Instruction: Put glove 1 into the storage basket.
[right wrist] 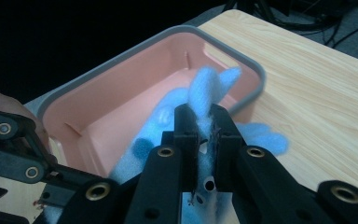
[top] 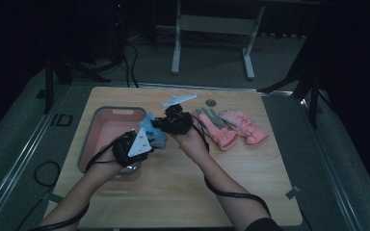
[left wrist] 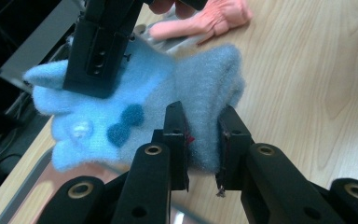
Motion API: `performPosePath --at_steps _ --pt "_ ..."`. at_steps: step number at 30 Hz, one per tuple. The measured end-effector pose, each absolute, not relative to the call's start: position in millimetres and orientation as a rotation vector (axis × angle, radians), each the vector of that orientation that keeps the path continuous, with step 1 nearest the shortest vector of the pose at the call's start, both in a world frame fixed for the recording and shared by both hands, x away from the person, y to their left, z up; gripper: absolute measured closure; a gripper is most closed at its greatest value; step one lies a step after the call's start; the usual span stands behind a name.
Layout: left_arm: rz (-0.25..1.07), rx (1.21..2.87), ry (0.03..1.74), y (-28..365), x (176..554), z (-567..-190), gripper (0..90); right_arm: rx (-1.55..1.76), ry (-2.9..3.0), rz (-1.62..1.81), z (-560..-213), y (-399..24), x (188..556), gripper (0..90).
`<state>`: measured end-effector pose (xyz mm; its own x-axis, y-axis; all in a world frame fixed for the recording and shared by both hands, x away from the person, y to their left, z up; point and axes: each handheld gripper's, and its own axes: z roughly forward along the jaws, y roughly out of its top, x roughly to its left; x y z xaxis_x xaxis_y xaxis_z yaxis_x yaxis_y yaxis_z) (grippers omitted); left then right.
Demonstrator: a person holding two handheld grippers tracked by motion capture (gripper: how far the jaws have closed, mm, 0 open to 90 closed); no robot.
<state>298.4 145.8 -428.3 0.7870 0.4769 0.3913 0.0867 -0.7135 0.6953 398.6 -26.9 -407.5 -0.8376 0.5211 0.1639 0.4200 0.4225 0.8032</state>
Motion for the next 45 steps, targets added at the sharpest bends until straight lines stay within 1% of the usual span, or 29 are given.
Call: performPosePath --at_steps 13,19,26,33,39,41,43,45 --pt "0.767 2.299 0.537 198.8 288.1 -434.2 77.6 0.766 2.639 1.399 -412.4 39.0 402.4 83.9" --pt "0.748 2.312 0.599 222.3 288.9 -445.8 77.7 0.752 2.666 1.405 -422.7 64.7 403.4 83.9" --pt "0.691 2.345 0.620 231.8 304.4 -466.7 77.6 0.788 2.704 1.348 -448.3 78.9 415.9 83.9" --pt "0.607 2.398 0.655 226.1 323.0 -477.9 77.5 0.860 2.736 1.293 -468.7 79.0 430.0 83.8" --pt "0.570 2.437 0.676 223.2 334.5 -486.5 77.5 0.908 2.752 1.232 -481.1 79.8 438.5 82.9" --pt "0.567 2.457 0.671 221.9 336.3 -488.1 77.4 0.923 2.758 1.223 -485.0 80.4 440.9 81.2" --pt "0.551 2.475 0.663 221.2 338.1 -490.5 77.2 0.942 2.770 1.223 -488.5 80.6 442.7 76.6" --pt "0.547 2.492 0.671 220.6 340.5 -492.7 77.1 0.942 2.760 1.234 -488.0 79.8 442.2 67.4"
